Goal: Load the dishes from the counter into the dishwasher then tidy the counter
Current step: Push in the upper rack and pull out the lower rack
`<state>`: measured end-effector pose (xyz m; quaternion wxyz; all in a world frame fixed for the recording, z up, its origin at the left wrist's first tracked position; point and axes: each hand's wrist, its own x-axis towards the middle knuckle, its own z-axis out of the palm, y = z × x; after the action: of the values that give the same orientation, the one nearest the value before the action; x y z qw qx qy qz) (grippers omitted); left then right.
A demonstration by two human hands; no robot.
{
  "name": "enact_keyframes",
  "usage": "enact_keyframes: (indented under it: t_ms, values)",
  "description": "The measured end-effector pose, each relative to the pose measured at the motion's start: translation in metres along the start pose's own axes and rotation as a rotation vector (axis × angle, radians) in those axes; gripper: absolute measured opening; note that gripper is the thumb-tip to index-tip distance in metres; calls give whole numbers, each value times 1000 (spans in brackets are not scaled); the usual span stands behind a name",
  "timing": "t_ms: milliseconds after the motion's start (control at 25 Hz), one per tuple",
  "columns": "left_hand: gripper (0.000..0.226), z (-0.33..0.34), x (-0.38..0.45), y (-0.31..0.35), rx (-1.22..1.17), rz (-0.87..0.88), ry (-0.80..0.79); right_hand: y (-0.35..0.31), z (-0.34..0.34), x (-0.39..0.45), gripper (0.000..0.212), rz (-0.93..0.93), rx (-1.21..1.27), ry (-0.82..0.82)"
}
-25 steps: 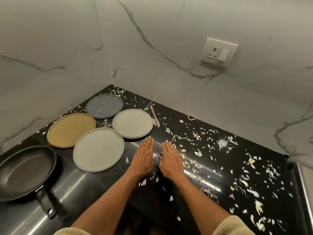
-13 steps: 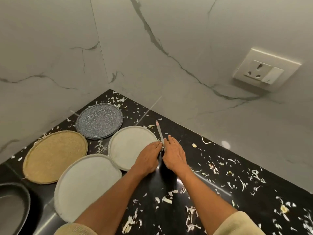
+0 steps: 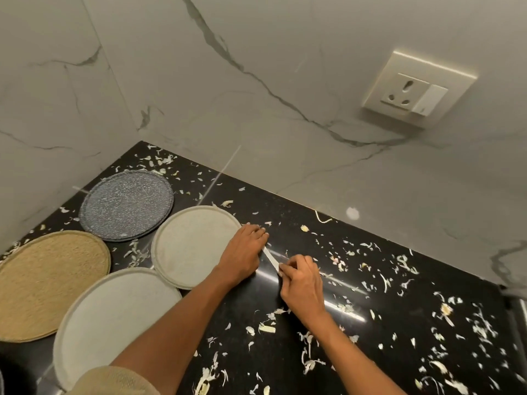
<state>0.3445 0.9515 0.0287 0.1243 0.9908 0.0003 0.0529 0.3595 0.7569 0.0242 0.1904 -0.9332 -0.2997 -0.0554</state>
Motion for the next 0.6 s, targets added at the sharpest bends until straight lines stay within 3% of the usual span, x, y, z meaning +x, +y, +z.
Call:
enact_keyframes:
  t_ms: [280,600]
  values:
    - [14,-6,0,35,-25,42,-96,17,-28,-28,9,280,-17,-164]
    - [16,-13,-25,44,-60,98,-97,19,-44,-38,8,249,-69,-257]
